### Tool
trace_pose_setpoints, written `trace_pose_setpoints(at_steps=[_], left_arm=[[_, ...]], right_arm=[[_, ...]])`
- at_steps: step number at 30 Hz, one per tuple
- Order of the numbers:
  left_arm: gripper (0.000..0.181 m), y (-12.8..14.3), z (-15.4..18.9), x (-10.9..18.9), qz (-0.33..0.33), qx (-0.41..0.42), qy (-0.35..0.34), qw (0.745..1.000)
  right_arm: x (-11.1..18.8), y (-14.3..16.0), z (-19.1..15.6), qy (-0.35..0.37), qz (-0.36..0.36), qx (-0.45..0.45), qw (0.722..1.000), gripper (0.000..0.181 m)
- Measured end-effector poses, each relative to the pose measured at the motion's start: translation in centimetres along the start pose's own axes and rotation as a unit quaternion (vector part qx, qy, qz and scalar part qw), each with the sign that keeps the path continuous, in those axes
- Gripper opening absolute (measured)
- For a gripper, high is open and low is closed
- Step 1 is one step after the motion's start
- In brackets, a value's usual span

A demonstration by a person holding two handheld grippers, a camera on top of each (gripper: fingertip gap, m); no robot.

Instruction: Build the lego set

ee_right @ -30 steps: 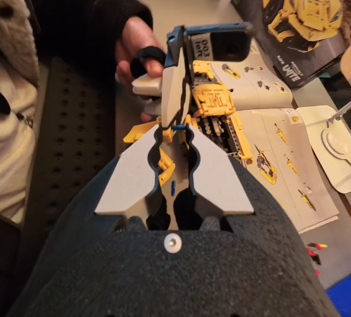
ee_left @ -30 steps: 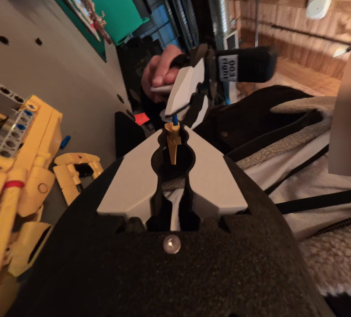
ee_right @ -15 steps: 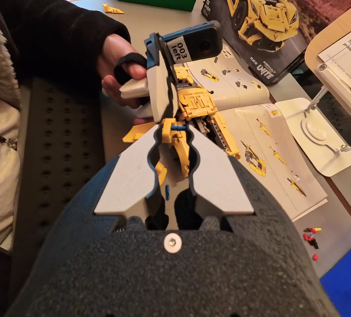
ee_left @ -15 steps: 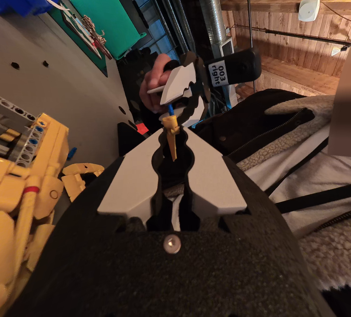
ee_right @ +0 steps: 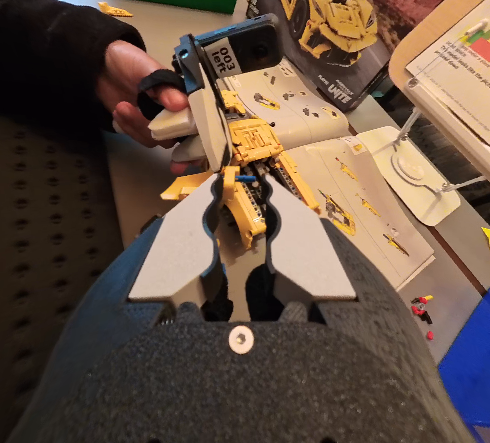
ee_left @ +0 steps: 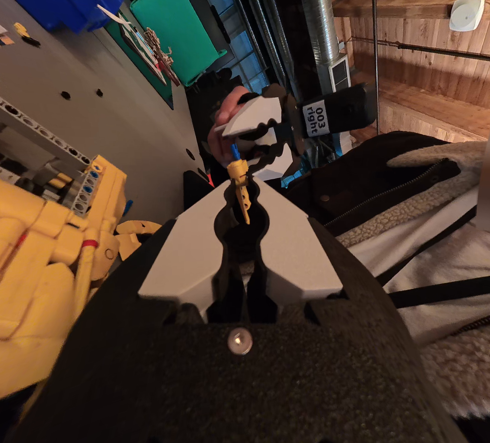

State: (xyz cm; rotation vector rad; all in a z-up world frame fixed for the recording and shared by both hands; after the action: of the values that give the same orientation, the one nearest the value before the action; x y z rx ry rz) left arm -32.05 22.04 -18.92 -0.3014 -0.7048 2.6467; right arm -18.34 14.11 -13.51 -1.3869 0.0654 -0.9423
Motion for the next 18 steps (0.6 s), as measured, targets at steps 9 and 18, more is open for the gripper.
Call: trace_pose_setpoints(at_steps=[9,18], left_arm=[[0.008,-0.4,-0.2,0.5,0.019,-0.020,-0.036,0.999],[0.008,-0.6,-0.7,0.9,0.031,-0.026,-0.080,0.996]], right_arm=[[-0.6,0.3,0.2,0.068,-0.009,-0.012,0.998,0.037],[-1.5,0.8,-0.9,0.097,-0.054,0.053,0.992,0.009]])
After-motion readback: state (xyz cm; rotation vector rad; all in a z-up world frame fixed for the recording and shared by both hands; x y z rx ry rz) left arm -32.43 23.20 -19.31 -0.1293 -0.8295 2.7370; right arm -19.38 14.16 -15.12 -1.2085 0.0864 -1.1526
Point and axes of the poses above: each gripper's, where its closed fingertips meet, x back along the fingers, y out of its underside, z = x × y across the jaws, the point moved 9 cm from there along x, back along the fingers, and after that the axes turned 4 degrees about -y, right-handed, at the moved point
